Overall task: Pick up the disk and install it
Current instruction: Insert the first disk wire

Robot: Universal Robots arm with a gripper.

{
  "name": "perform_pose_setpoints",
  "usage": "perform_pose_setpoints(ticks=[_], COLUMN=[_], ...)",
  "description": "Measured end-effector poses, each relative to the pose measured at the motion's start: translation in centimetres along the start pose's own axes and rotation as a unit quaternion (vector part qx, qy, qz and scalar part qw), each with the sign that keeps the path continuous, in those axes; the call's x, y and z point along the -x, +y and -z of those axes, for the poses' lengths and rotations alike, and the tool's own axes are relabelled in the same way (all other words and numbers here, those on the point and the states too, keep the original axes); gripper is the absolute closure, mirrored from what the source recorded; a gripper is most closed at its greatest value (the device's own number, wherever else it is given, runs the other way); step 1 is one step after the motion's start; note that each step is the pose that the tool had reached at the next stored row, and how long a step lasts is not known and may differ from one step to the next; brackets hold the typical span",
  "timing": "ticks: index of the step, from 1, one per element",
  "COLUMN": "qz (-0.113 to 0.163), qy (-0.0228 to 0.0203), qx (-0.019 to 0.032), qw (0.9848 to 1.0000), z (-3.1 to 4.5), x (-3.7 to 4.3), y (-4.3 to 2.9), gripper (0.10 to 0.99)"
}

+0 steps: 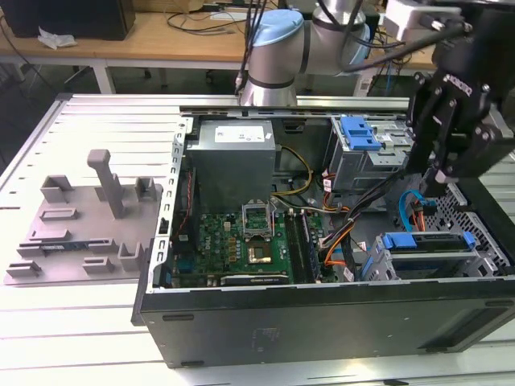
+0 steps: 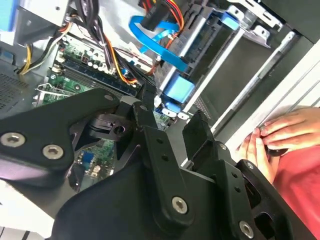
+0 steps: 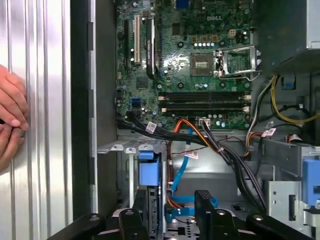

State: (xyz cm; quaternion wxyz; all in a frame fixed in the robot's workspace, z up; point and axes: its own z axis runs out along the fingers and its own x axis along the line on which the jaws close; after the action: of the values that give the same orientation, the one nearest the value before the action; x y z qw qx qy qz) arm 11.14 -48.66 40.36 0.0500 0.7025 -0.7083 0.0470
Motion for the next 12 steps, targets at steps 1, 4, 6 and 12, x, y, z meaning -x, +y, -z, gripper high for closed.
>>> perform_pose_setpoints(ticks=[1, 4, 6, 12], qz=[0.000, 0.000, 0.000, -0.003], qy=[0.0093, 0.0392, 0.0684, 0.0971], qx=[0.0001, 0.0005, 0.0008, 0.0014], qw=[1.0000, 0.9992, 0.9977, 0.9953], z=[0.04, 0.12, 0.20, 0.16], x=[0.26, 0.90, 1.45, 2.50], y=[0.00, 0.01, 0.01, -0.26], gripper=[0.580, 0.580, 0.580, 0.580])
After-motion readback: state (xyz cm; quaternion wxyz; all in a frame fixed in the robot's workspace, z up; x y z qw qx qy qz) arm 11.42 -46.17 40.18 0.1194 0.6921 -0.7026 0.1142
